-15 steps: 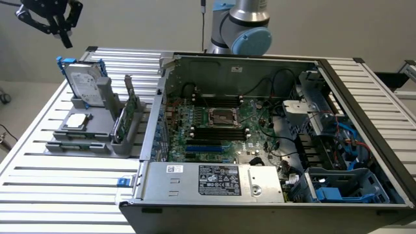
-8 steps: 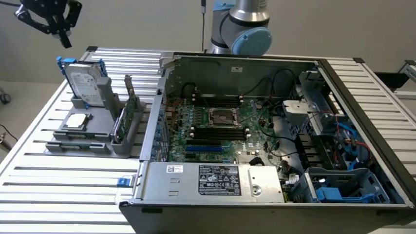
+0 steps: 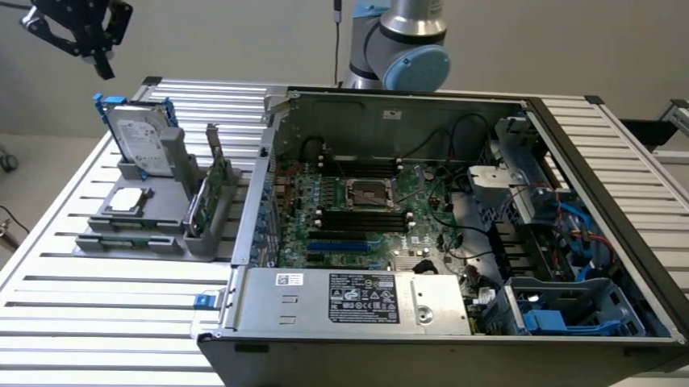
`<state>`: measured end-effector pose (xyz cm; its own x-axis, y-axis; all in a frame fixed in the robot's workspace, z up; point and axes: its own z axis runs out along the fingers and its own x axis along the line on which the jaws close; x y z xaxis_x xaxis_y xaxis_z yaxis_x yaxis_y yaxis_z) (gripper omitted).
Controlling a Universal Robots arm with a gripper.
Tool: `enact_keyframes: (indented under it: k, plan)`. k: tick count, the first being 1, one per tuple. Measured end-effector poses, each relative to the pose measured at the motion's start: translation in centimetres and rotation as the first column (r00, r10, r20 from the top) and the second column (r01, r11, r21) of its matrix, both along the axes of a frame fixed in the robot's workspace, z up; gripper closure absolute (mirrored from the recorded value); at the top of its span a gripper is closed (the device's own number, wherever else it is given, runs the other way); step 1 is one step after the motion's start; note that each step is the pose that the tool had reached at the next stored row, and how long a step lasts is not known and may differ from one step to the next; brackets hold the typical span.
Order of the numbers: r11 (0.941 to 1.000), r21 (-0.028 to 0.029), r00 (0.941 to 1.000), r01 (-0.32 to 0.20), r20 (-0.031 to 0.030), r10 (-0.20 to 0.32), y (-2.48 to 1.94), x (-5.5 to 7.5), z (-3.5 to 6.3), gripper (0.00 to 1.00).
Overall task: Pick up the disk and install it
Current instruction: 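Pick up the disk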
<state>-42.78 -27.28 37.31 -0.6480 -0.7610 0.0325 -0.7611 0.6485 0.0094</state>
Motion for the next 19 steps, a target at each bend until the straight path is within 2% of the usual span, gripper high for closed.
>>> enact_keyframes:
  k: [2, 5, 9, 14, 19]
  plan:
    - [0.9997, 0.0, 0.9997, -0.025, -0.0037, 0.025, 0.0, 0.0, -0.01, 0.89]
    - [0.9975, 0.0001, 0.9975, -0.07, -0.0056, 0.07, -0.01, 0.01, -0.06, 0.89]
    - [0.9904, 0.0002, 0.9904, -0.138, -0.0056, 0.138, 0.0, 0.01, -0.2, 0.89]
    - [0.9744, 0.0004, 0.9744, -0.225, -0.0057, 0.225, 0.0, 0.01, -0.38, 0.89]
    - [0.9503, 0.0006, 0.9503, -0.311, -0.0055, 0.311, 0.0, 0.01, -0.6, 0.89]
